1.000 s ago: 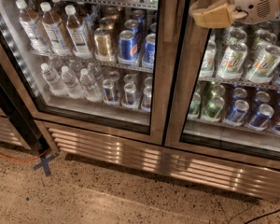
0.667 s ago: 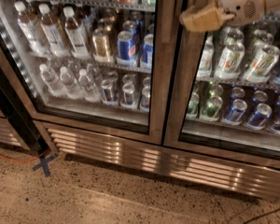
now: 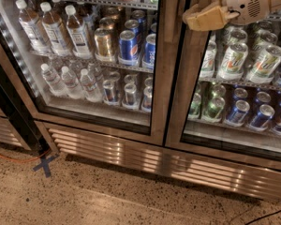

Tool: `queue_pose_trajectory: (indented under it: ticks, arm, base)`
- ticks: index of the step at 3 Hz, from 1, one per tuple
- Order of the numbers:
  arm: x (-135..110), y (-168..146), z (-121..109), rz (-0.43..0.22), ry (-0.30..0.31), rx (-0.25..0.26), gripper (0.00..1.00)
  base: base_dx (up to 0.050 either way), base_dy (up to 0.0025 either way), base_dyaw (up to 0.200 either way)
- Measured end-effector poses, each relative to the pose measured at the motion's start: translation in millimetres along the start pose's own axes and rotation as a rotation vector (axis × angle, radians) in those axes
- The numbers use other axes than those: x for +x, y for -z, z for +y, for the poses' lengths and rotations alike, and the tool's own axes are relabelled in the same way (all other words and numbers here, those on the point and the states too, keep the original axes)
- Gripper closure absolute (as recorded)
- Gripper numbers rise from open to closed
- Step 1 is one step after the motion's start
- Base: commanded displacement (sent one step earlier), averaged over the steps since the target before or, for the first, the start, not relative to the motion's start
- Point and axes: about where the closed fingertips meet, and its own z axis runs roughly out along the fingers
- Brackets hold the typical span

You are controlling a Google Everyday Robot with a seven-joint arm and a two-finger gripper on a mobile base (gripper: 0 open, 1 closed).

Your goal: Open right fridge door

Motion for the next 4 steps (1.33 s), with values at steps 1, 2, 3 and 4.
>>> queue_pose_trajectory:
  ticks: [1, 2, 3, 4]
  arm:
    - [0.6, -0.6, 1.2, 0.001, -0.004, -0.011, 1.00]
    - [-1.7, -1.8, 5.1, 0.016, -0.018, -0.035, 1.00]
    - [-1.8, -1.4, 5.3, 0.023, -0.019, -0.038, 1.00]
    - [-1.9, -2.8, 5.6, 0.025, -0.020, -0.043, 1.00]
  base:
    - [0.000, 0.00000, 0.000]
    - [0.000, 0.00000, 0.000]
    - [0.000, 0.00000, 0.000]
    - [0.000, 0.00000, 0.000]
